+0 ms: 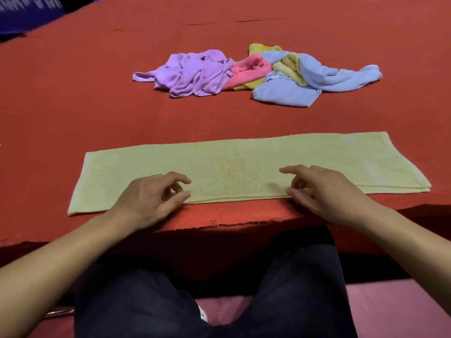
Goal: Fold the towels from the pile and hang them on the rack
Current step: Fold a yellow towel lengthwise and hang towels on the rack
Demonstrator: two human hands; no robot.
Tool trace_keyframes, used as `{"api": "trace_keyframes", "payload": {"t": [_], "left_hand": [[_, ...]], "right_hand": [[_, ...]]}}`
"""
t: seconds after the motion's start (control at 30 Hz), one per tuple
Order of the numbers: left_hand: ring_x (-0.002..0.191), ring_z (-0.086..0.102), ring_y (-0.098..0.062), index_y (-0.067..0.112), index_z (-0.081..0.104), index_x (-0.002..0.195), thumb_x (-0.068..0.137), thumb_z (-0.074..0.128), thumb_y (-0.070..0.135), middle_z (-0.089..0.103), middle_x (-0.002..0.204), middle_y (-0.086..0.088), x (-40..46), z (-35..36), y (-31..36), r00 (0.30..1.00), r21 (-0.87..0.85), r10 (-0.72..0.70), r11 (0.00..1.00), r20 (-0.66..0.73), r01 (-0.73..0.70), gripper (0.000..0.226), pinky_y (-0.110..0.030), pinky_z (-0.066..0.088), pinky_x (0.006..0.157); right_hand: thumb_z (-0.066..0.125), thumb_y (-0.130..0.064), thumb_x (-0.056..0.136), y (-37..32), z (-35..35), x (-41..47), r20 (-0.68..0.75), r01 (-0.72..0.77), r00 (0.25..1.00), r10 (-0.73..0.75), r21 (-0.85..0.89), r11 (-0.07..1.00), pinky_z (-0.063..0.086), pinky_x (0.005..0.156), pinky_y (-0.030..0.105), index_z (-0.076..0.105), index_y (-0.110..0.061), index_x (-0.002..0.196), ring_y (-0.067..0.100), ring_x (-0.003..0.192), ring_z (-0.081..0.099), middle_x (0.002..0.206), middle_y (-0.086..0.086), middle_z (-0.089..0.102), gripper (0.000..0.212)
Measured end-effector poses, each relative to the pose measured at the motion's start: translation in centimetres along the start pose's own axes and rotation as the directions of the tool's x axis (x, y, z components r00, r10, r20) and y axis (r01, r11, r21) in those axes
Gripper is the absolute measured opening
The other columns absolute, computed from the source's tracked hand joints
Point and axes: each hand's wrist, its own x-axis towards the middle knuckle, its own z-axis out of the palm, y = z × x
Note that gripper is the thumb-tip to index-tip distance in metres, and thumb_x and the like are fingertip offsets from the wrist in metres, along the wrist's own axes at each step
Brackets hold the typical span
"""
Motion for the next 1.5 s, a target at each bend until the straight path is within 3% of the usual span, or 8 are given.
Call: {"api": "trace_keyframes", "payload": {"t": [0.13,0.23,0.4,0.63,0.87,1.13,1.33,1.5], "left_hand": [[0.071,0.06,0.001,0.029,0.065,0.107,0.087,0.064,0.043,0.059,0.077,0.027,5.1,1.9,3.9,1.0,-0.103,0.008,0.995,-0.022,-0.01,0.024,-0.02,0.047,0.067],[0.071,0.06,0.0,0.03,0.065,0.107,0.087,0.071,0.027,0.062,0.08,0.028,8.5,4.6,8.2,0.994,-0.205,0.085,0.976,0.071,-0.069,0.021,-0.018,0.045,0.069],[0.074,0.061,0.0,0.032,0.062,0.109,0.089,0.068,0.03,0.065,0.087,0.027,12.2,8.9,14.7,0.963,-0.309,0.191,0.943,0.191,-0.125,0.022,-0.02,0.048,0.072],[0.078,0.06,0.0,0.029,0.061,0.114,0.087,0.071,0.028,0.064,0.092,0.02,16.5,13.1,19.9,0.937,-0.24,0.181,0.965,0.299,-0.11,0.029,-0.021,0.047,0.081],[0.084,0.059,-0.006,0.029,0.058,0.121,0.095,0.061,0.029,0.071,0.101,0.013,16.8,13.4,20.0,0.949,-0.162,0.144,0.982,0.279,-0.102,0.027,-0.018,0.037,0.077],[0.083,0.063,-0.009,0.028,0.056,0.124,0.095,0.062,0.026,0.063,0.091,0.019,16.3,12.8,21.0,0.961,-0.242,0.202,0.958,0.191,-0.153,0.03,-0.025,0.046,0.082],[0.083,0.061,-0.004,0.031,0.057,0.123,0.096,0.058,0.036,0.069,0.098,0.014,15.6,13.5,21.2,0.916,-0.199,0.222,0.967,0.335,-0.162,0.028,-0.019,0.044,0.079],[0.074,0.058,-0.002,0.033,0.059,0.117,0.095,0.057,0.038,0.062,0.089,0.019,19.1,13.7,22.1,0.939,-0.235,0.189,0.964,0.288,-0.122,0.023,-0.026,0.044,0.078]], "right_hand": [[0.068,-0.025,0.088,2.1,-1.4,-0.2,-0.053,-0.154,0.986,0.159,0.079,0.985,0.048,0.076,0.028,0.057,-0.032,0.127,0.004,0.081,0.059,0.086,-0.018,0.065,0.042],[0.071,-0.018,0.086,3.9,-2.5,-1.9,-0.083,-0.201,0.974,0.21,0.108,0.974,0.046,0.076,0.027,0.06,-0.031,0.124,0.003,0.083,0.059,0.086,-0.019,0.065,0.041],[0.07,-0.014,0.088,7.8,-3.7,-6.2,-0.137,-0.324,0.934,0.331,0.07,0.943,0.046,0.074,0.023,0.061,-0.031,0.124,0.003,0.087,0.052,0.088,-0.021,0.062,0.041],[0.07,-0.017,0.088,12.2,-5.4,-9.6,-0.198,-0.416,0.894,0.403,-0.03,0.909,0.045,0.077,0.027,0.061,-0.029,0.124,0.007,0.091,0.05,0.093,-0.019,0.065,0.039],[0.066,-0.021,0.091,13.1,-6.0,-9.2,-0.136,-0.394,0.914,0.382,-0.084,0.915,0.049,0.079,0.035,0.059,-0.027,0.128,0.015,0.095,0.058,0.098,-0.013,0.068,0.039],[0.063,-0.009,0.09,13.7,-6.3,-9.9,-0.216,-0.329,0.928,0.305,-0.089,0.94,0.047,0.078,0.039,0.054,-0.024,0.134,0.021,0.091,0.055,0.097,-0.008,0.065,0.047],[0.065,-0.019,0.089,12.9,-6.2,-11.4,-0.161,-0.254,0.962,0.22,-0.237,0.938,0.049,0.073,0.041,0.055,-0.022,0.134,0.023,0.087,0.059,0.095,-0.01,0.068,0.046],[0.061,-0.025,0.09,13.6,-7.2,-10.9,-0.289,-0.416,0.866,0.408,0.033,0.909,0.05,0.076,0.039,0.054,-0.03,0.13,0.012,0.086,0.055,0.091,-0.015,0.062,0.041]]}}
